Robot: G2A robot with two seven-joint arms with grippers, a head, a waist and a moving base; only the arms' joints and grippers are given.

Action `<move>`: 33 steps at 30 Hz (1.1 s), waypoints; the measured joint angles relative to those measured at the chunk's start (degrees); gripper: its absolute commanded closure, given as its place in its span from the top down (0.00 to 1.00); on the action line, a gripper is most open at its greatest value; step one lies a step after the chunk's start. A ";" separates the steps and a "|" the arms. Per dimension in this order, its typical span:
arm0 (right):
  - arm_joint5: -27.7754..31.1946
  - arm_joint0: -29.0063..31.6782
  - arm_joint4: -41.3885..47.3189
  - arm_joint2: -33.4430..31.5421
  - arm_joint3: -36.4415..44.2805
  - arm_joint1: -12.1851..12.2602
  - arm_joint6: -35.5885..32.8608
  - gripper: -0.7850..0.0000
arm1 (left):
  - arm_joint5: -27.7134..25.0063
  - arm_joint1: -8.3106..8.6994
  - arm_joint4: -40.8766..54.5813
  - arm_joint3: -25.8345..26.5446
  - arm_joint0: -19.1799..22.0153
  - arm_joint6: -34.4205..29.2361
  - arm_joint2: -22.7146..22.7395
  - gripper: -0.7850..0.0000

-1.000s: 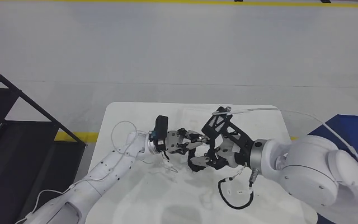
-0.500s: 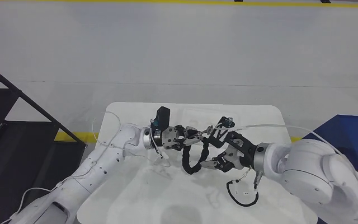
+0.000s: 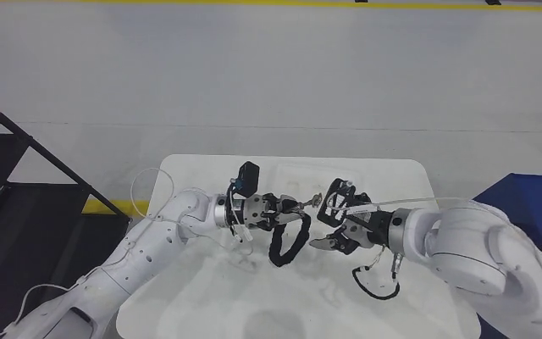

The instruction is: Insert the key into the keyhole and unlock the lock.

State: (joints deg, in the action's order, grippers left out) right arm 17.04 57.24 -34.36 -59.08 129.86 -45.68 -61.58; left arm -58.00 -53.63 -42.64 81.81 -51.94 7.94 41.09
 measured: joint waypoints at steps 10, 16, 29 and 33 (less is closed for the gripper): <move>8.18 -4.30 -6.31 5.72 -1.04 -1.33 0.82 1.00 | 0.00 -1.61 2.45 -2.05 2.32 -2.26 -2.41 0.00; 8.21 -6.86 -5.12 8.90 -2.37 -2.42 0.20 1.00 | 0.00 -2.40 2.61 -2.60 3.33 -2.53 -3.17 0.00; 7.83 -9.59 -2.81 10.83 -4.69 -3.47 -3.22 1.00 | 0.00 -3.29 0.23 -3.31 4.21 -1.11 -4.02 0.00; 9.21 -9.83 -4.16 8.69 -4.84 -3.05 -4.11 1.00 | 0.00 -3.09 -0.55 -3.43 4.05 -1.09 -4.04 0.00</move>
State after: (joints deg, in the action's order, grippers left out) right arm 26.26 47.41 -38.52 -50.39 125.01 -48.74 -65.69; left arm -58.00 -56.71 -43.19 78.37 -47.89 6.85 37.05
